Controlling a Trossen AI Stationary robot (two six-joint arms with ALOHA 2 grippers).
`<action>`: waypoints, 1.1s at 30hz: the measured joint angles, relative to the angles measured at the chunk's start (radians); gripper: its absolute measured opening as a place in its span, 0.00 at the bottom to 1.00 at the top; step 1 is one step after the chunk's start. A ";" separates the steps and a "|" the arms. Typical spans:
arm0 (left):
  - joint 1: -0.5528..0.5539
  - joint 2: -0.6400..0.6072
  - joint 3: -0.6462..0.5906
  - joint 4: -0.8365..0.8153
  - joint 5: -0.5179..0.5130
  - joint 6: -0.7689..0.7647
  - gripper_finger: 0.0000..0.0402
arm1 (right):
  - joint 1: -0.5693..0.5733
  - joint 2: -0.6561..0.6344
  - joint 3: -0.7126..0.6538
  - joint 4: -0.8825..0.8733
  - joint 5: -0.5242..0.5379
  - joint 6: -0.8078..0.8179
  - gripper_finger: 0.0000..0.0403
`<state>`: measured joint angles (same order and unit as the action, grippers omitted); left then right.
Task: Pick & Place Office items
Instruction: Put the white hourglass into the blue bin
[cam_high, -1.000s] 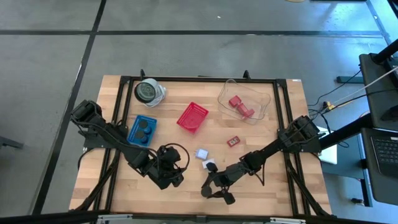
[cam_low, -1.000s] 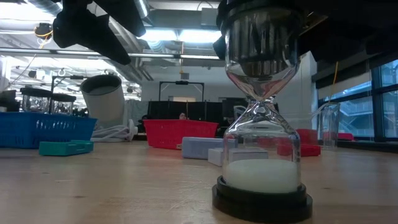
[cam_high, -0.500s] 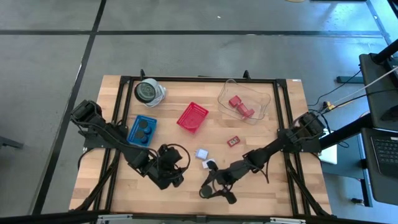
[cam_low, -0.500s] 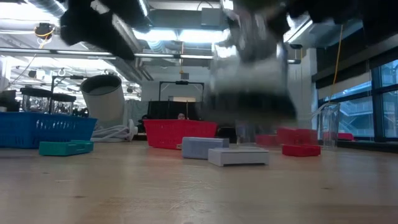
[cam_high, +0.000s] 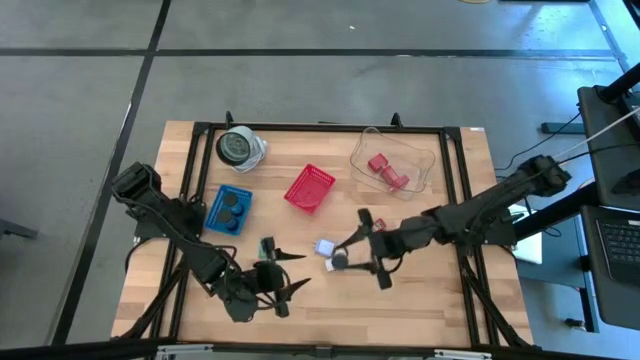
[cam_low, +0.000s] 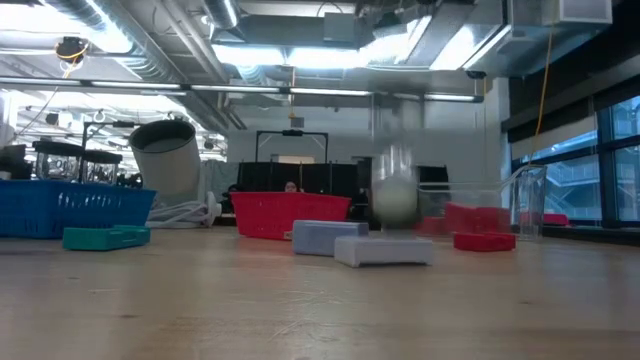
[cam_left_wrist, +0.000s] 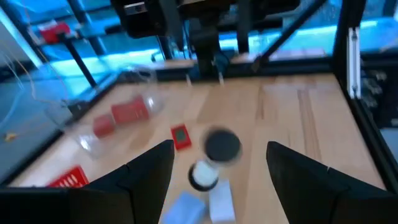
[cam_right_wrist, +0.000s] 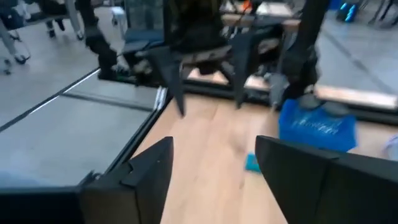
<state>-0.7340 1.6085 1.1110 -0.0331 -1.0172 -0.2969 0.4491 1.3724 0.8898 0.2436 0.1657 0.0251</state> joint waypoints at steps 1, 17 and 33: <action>0.007 0.000 0.000 0.030 -0.006 0.024 0.63 | -0.008 -0.016 0.000 0.003 0.000 -0.010 0.55; 0.096 0.000 0.000 0.046 0.137 0.085 0.73 | -0.019 -0.047 0.000 -0.390 0.077 0.074 0.46; 0.483 0.126 0.000 0.051 0.641 -0.200 0.73 | 0.038 -0.148 0.000 -0.719 0.109 0.291 0.66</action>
<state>-0.2513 1.7345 1.1107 0.0184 -0.3765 -0.4970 0.4875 1.2246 0.8894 -0.4754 0.2752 0.3166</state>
